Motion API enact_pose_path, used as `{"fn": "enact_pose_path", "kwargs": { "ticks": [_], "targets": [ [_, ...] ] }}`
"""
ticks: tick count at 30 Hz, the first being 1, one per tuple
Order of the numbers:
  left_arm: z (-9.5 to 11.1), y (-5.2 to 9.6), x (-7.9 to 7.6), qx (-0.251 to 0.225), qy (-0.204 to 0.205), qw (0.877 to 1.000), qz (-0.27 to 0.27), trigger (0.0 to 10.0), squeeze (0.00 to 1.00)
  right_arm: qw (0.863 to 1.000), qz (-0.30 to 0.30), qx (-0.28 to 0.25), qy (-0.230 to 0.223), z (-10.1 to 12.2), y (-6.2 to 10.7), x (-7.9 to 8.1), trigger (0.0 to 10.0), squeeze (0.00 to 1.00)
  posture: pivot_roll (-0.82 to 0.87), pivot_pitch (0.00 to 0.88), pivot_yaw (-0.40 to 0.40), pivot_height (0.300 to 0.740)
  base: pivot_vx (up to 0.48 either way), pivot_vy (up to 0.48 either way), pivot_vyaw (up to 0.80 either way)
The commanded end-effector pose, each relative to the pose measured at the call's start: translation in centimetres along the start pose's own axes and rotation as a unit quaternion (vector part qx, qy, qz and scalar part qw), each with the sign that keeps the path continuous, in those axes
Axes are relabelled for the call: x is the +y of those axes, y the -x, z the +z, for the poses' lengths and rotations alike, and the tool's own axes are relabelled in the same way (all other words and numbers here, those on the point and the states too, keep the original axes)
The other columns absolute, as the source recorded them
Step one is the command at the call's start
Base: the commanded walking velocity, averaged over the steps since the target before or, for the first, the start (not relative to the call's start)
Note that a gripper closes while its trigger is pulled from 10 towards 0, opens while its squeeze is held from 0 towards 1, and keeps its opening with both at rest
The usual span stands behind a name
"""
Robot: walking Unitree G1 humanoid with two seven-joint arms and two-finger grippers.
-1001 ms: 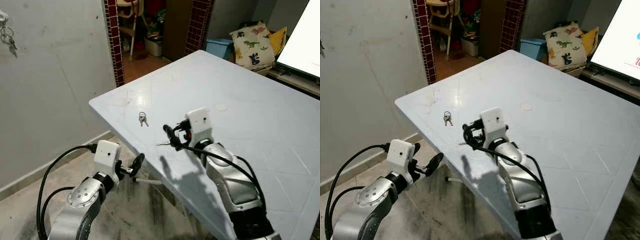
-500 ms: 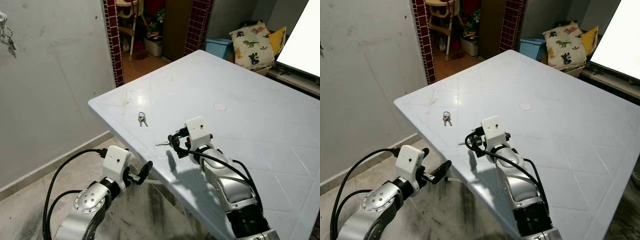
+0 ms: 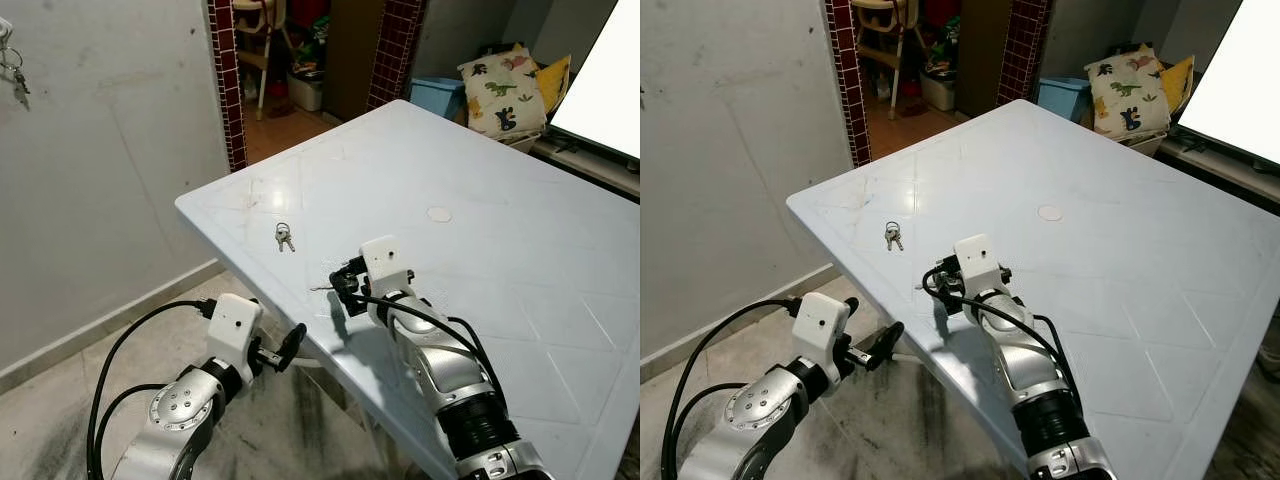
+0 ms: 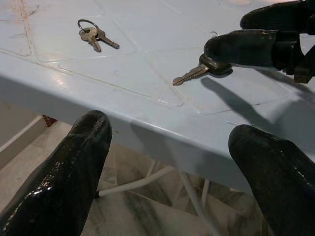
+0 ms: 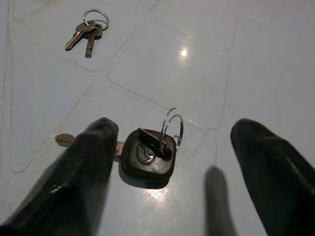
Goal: Hang keys on a hook
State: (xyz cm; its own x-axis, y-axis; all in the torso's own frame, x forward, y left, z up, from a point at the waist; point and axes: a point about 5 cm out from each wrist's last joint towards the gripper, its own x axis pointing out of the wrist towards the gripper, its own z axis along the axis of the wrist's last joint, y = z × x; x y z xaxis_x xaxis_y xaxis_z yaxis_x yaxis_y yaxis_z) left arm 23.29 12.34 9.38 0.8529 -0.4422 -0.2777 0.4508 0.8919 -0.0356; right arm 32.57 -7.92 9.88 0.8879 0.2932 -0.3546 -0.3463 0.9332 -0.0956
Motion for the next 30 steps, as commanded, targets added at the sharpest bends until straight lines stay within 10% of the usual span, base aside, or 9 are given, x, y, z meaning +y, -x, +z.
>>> {"fn": "enact_pose_path", "kwargs": {
  "ticks": [1, 30],
  "targets": [
    [0.4, 0.2, -0.3, -0.005, -0.008, 1.0, -0.01, 10.0, 0.0, 1.0, -0.007, -0.004, -0.005, 0.3, -0.2, -0.2, 0.0, 0.0, 0.1, 0.044, -0.064, 0.74, 0.0, 0.0, 0.0],
    [1.3, 0.3, -0.2, -0.045, -0.018, 0.999, -0.006, 10.0, 0.0, 1.0, -0.001, 0.005, -0.028, -0.6, -0.4, 0.2, 0.0, 0.0, 0.1, 0.059, -0.06, 0.74, 0.0, 0.0, 0.0]
  ]
}}
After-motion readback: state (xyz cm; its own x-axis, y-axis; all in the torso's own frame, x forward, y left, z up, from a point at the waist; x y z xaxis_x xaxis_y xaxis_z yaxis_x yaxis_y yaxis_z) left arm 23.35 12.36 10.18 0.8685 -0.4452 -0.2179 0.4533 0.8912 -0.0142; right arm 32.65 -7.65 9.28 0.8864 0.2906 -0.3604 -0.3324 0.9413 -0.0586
